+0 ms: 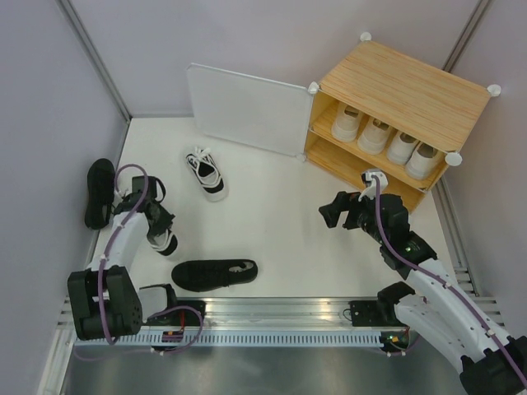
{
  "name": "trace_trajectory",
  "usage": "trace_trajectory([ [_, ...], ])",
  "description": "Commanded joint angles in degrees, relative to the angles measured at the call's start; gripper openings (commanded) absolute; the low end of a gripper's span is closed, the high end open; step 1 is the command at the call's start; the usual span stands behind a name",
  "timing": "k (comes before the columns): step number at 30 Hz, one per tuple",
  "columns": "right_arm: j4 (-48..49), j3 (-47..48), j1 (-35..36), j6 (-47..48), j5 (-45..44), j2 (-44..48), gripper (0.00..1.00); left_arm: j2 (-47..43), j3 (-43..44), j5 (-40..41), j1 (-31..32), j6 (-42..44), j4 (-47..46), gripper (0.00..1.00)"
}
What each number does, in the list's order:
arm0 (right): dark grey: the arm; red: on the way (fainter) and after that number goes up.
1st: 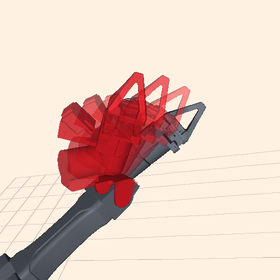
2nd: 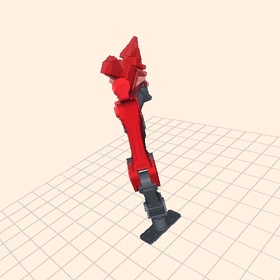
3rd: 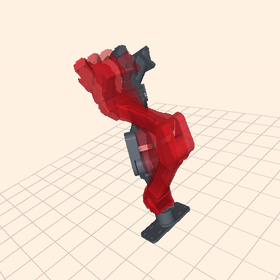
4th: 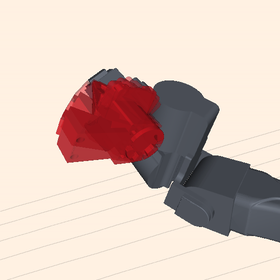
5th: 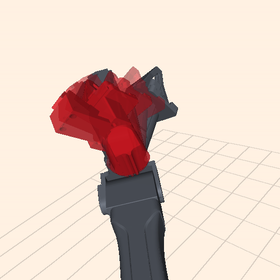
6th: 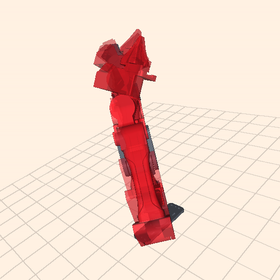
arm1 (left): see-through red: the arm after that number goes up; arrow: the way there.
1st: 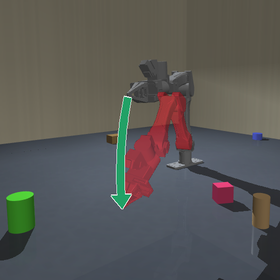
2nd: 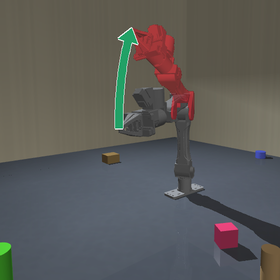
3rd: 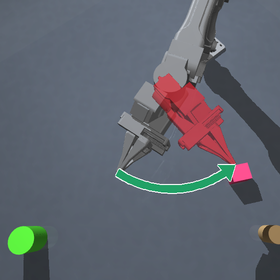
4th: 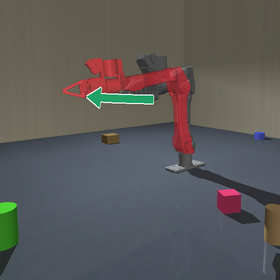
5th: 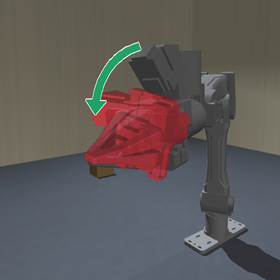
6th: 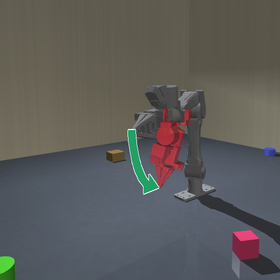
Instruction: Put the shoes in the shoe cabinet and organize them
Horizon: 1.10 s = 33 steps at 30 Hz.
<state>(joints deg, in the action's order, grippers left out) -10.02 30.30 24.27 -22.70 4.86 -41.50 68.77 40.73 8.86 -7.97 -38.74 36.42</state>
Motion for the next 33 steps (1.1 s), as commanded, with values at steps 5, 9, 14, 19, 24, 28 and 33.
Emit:
trace_trajectory([
  [5, -0.4, 1.2, 0.3, 0.4, -2.1, 0.4, 0.98, 0.1, 14.6, 2.3, 16.2, 0.2, 2.3, 0.02],
  [9, -1.6, 1.8, 0.3, -0.1, -4.5, 2.4, 0.98, 4.2, 22.5, 2.4, 28.8, -1.3, 3.0, 0.02],
  [14, -4.4, 2.7, 0.3, -2.6, -10.0, 7.6, 0.98, 15.8, 32.9, 4.8, 42.4, -1.5, 3.7, 0.02],
  [19, -7.0, 3.2, 0.3, -3.1, -15.0, 13.4, 0.98, 28.8, 47.8, 6.0, 54.1, 1.7, 5.8, 0.02],
  [24, -10.2, 4.2, 0.3, -2.5, -17.4, 15.9, 0.98, 41.5, 60.8, 2.7, 59.3, 4.5, 6.1, 0.02],
  [28, -11.8, 4.8, 0.3, -2.4, -17.8, 16.3, 0.98, 52.5, 68.1, -0.5, 61.6, 7.6, 6.1, 0.03],
  [33, -12.6, 4.4, 0.3, -2.3, -15.3, 15.7, 0.98, 58.7, 72.7, -1.0, 62.9, 9.5, 6.2, 0.26],
])
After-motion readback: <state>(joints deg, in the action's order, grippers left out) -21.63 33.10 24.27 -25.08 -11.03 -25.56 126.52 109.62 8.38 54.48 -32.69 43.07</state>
